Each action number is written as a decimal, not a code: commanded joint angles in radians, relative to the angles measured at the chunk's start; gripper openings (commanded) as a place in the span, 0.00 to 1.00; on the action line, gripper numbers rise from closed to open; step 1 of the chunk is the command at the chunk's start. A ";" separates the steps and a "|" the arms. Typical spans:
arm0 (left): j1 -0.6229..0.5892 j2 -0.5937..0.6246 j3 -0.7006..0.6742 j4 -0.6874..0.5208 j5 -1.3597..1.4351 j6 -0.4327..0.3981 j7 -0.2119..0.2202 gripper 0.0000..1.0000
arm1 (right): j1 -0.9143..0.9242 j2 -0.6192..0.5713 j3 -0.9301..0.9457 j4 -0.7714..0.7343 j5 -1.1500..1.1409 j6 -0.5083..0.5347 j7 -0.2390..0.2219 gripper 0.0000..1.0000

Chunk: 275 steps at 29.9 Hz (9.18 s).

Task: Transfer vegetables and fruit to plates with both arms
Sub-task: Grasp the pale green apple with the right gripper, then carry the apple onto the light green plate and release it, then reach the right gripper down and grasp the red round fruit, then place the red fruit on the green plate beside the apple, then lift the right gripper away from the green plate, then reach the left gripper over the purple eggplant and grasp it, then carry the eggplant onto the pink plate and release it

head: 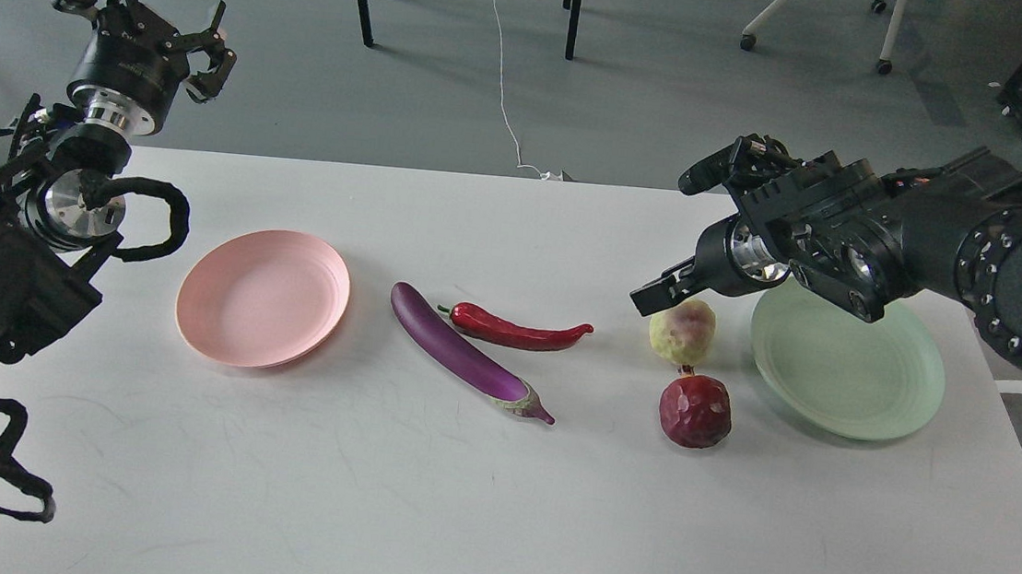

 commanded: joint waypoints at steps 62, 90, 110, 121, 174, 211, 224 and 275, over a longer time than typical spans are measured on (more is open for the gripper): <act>0.006 -0.006 0.012 0.000 0.000 0.000 0.005 0.98 | 0.096 -0.456 0.097 0.274 -0.124 -0.199 -0.008 0.98; 0.028 0.054 0.010 0.000 0.000 0.000 0.005 0.98 | 0.175 -0.202 -0.047 0.594 -0.114 -0.255 0.021 0.97; 0.031 0.075 0.009 0.002 0.000 0.000 0.002 0.98 | 0.202 -0.248 -0.024 0.534 -0.104 -0.297 0.021 0.61; 0.031 0.067 0.009 0.000 -0.001 0.000 0.002 0.98 | 0.153 -0.419 -0.090 0.438 -0.119 -0.305 0.021 0.62; -0.100 0.209 0.085 -0.676 1.052 0.018 0.015 0.98 | -0.762 -0.757 1.705 0.363 0.747 -0.195 0.021 0.98; -0.094 -0.015 0.665 -0.713 2.363 0.398 0.019 0.86 | -1.016 -0.697 1.864 0.317 0.901 0.138 0.021 0.98; -0.115 -0.123 0.751 -0.572 2.363 0.398 0.014 0.67 | -1.022 -0.685 1.875 0.211 0.903 0.210 0.021 0.98; -0.123 0.328 0.699 -0.660 2.363 0.426 -0.020 0.34 | -1.017 -0.640 1.914 0.211 0.901 0.196 0.021 0.98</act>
